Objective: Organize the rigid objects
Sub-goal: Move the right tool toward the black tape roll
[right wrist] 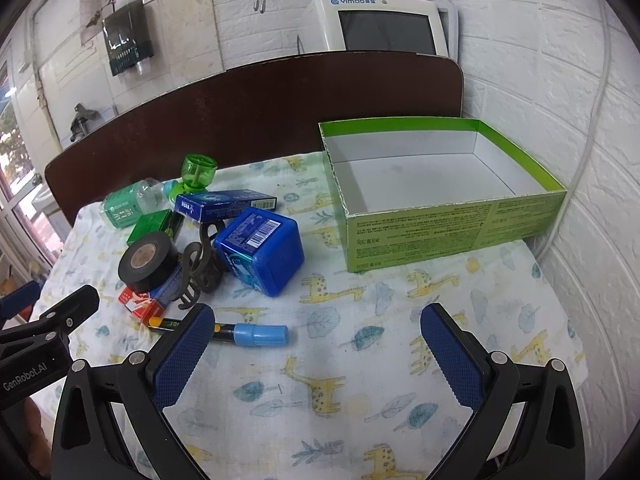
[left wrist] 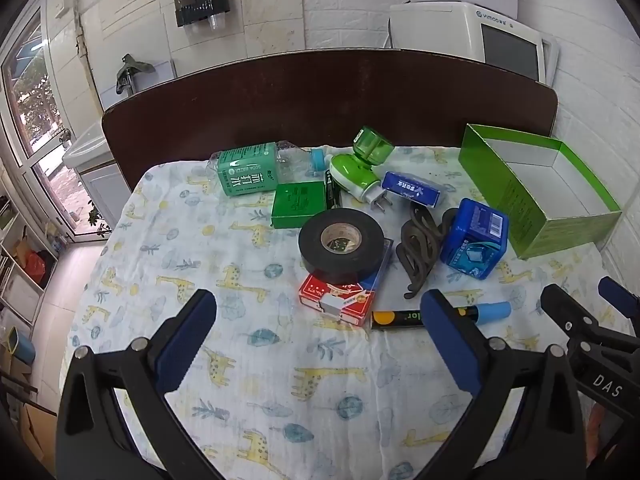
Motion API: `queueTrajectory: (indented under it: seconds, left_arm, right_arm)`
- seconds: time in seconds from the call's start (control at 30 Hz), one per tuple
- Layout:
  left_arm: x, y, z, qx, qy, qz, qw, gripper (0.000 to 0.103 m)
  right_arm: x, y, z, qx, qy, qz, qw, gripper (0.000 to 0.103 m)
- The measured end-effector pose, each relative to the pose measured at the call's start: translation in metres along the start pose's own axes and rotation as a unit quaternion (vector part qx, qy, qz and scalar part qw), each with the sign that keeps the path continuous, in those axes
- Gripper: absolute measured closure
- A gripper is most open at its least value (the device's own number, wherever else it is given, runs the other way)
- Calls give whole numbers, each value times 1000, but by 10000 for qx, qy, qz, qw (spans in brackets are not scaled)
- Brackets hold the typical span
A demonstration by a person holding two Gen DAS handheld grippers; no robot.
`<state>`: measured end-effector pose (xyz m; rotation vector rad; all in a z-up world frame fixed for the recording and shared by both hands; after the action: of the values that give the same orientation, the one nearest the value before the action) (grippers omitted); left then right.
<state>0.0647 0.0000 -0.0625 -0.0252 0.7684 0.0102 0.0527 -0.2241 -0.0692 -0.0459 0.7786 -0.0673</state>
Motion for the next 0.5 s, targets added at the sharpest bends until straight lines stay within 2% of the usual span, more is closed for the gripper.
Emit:
queueTrajectory:
  seconds: [0.4,0.5]
  left_arm:
    - [4,22,2,-185,-130,137,9997,1]
    - [5,14,2,-147,-50,121,9998,1]
  right_arm:
    - [0,2,-1,1,-33,60,10000,0]
    - [2,1,-1,26,-23,91,10000,0]
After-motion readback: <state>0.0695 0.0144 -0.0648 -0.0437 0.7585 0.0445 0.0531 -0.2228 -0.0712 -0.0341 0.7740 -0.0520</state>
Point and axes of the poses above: each gripper's, at about its wrist camera, not at the fingertips, and x roughly the way its jaws point, y to its left, z to its top, the point moved 9 cm from there along x, roughly the way its jaws point, and after that the axes turned 6 degrees about -x, right-handed, at the moved point
